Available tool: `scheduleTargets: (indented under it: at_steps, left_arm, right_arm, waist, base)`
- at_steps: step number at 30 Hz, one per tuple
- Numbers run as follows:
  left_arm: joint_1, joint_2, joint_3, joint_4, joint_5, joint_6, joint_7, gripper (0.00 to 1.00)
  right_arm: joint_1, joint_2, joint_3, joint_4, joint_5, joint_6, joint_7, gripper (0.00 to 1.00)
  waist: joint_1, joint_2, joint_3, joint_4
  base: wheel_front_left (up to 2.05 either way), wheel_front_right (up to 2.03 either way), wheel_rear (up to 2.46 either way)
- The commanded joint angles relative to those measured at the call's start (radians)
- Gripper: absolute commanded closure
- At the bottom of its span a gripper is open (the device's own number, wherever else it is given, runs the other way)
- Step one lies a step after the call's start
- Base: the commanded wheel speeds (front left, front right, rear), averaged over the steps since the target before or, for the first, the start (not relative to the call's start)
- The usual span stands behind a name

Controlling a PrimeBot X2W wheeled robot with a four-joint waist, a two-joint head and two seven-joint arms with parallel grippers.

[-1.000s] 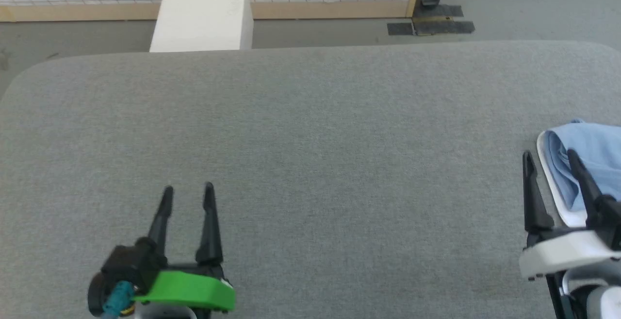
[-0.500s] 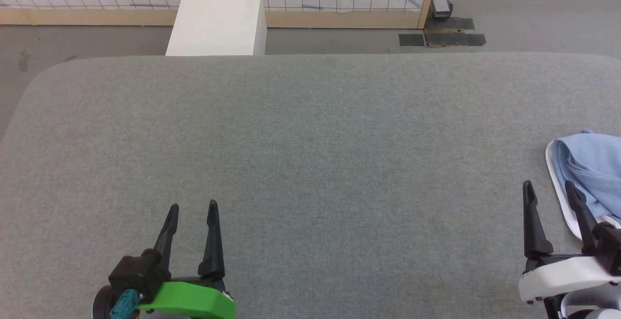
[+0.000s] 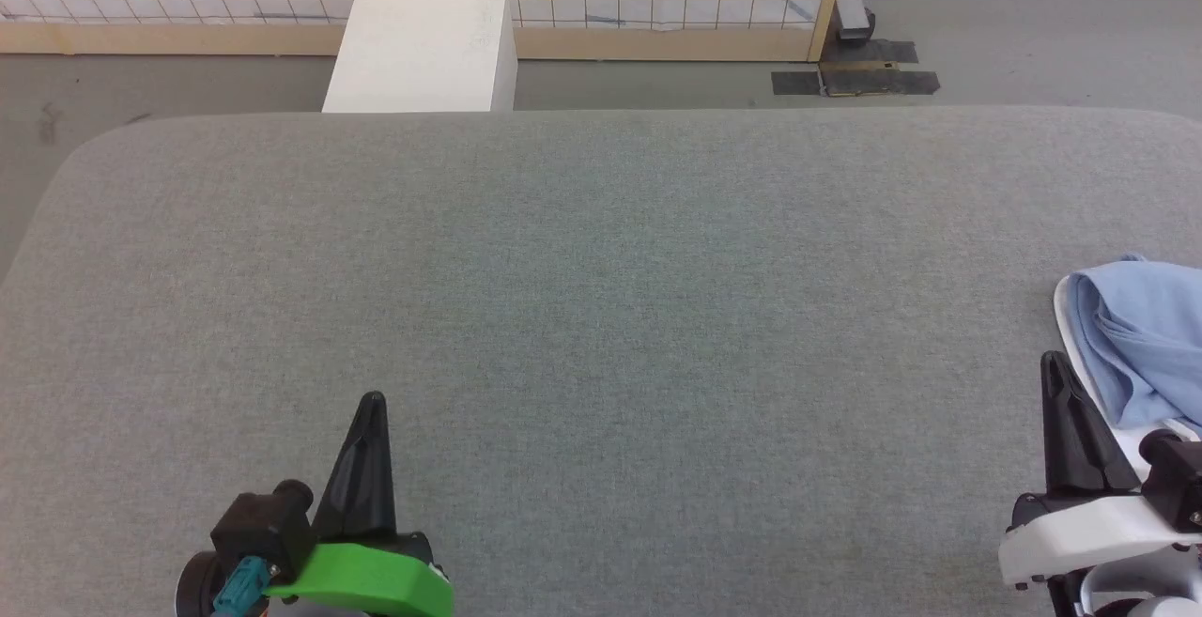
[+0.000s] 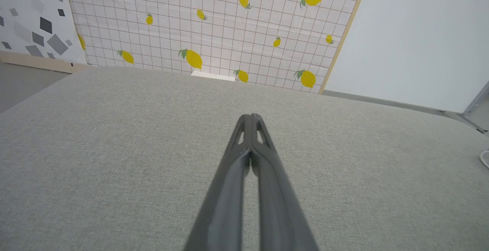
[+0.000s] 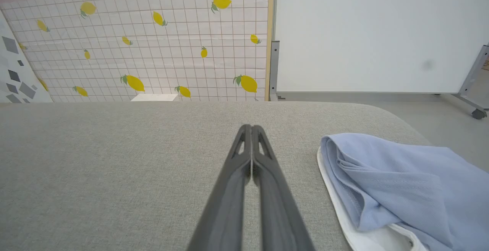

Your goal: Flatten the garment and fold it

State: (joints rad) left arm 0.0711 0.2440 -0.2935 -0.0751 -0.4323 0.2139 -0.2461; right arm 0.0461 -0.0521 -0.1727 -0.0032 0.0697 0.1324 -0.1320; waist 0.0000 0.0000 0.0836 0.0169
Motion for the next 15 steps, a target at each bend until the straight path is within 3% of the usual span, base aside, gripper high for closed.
scheduleTargets:
  at_steps: [1, 15]
  left_arm:
    - [-0.005, -0.011, 0.012, 0.003, 0.021, -0.009, 0.007, 1.0]
    - [-0.013, -0.032, 0.045, 0.012, 0.07, -0.034, 0.035, 1.0]
  right_arm:
    - [-0.003, 0.0, 0.005, 0.0, -0.004, 0.0, 0.005, 1.0]
    - [-0.008, 0.0, 0.025, 0.001, -0.012, 0.0, 0.02, 1.0]
  waist:
    - [0.0, 0.0, -0.001, 0.0]
    - [0.0, 0.0, -0.011, -0.002]
  base:
    - [0.0, 0.0, 0.0]
    - [0.0, 0.0, 0.0]
